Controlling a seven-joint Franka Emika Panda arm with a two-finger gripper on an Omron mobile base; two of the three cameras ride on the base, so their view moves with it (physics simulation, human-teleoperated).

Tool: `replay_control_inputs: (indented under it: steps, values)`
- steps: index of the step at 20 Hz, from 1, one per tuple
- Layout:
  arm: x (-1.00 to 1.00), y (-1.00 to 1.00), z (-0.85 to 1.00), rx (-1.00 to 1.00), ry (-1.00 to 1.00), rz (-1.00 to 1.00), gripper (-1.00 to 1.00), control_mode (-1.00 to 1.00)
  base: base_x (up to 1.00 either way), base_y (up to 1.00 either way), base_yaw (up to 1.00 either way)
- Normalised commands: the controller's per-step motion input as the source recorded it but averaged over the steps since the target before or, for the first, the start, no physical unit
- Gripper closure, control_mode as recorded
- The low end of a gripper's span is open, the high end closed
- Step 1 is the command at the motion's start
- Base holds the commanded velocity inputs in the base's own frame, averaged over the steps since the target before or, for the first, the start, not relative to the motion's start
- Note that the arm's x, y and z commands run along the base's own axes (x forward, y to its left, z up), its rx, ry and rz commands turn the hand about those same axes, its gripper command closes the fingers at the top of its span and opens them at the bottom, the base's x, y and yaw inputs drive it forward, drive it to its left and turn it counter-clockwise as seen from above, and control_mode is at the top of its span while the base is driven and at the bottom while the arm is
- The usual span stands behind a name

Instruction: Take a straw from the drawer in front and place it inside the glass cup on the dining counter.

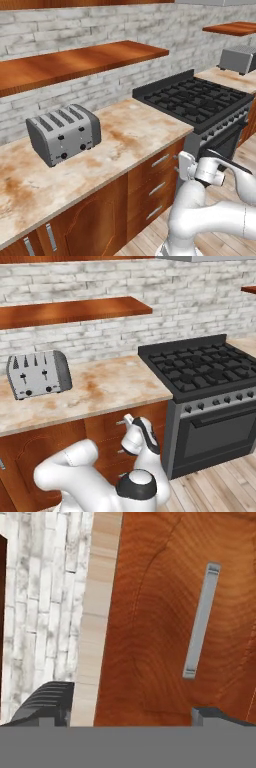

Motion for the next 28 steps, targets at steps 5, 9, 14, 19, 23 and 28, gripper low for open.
replay_control_inputs:
  steps: [5,9,14,19,23,28]
  values:
    - [0.36,0.0,-0.26,0.0,0.0,-0.03,-1.0,-1.0,0.0,0.0,0.0]
    - [0.47,0.0,-0.28,0.0,0.01,0.0,-1.0,-1.0,0.0,0.0,0.0]
    - [0.41,0.0,-0.3,0.01,0.0,0.0,-1.0,-1.0,0.0,0.0,0.0]
    - [0.28,-0.03,-0.35,0.03,0.0,0.0,-1.0,-1.0,0.0,0.0,0.0]
    - [0.3,0.0,-0.31,0.05,0.0,0.0,-1.0,-1.0,0.0,0.0,0.0]
    - [0.28,0.0,-0.21,0.06,0.0,0.0,-1.0,-1.0,0.0,0.0,0.0]
